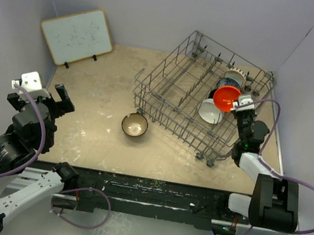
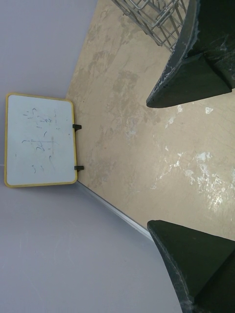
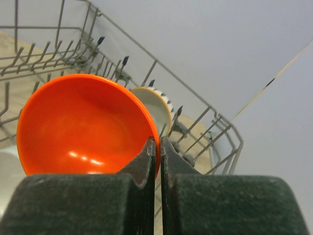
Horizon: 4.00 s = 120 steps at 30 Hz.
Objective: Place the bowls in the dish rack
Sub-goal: Adjust the dish rack at the center of the board, then place the bowl in the dish rack.
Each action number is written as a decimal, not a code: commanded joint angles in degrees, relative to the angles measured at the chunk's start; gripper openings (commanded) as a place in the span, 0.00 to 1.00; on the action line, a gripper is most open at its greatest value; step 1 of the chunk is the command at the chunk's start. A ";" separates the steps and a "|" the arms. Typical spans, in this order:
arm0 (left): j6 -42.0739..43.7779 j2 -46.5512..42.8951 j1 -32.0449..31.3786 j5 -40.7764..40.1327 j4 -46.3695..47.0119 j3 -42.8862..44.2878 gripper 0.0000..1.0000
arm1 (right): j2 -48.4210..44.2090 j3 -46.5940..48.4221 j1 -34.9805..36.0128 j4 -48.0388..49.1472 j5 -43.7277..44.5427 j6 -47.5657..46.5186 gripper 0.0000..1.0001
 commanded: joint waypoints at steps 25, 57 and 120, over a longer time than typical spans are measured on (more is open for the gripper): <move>-0.41 1.21 -0.19 0.11 2.73 -2.27 0.99 | -3.65 -13.90 1.93 23.85 0.92 9.99 0.00; -2.62 2.63 -0.17 -1.95 0.44 -0.46 0.99 | 16.68 -5.68 17.90 36.42 13.81 2.90 0.00; -7.46 -6.19 -0.15 -3.85 -1.59 -5.51 0.99 | 17.43 26.98 18.52 -12.63 44.59 -19.47 0.00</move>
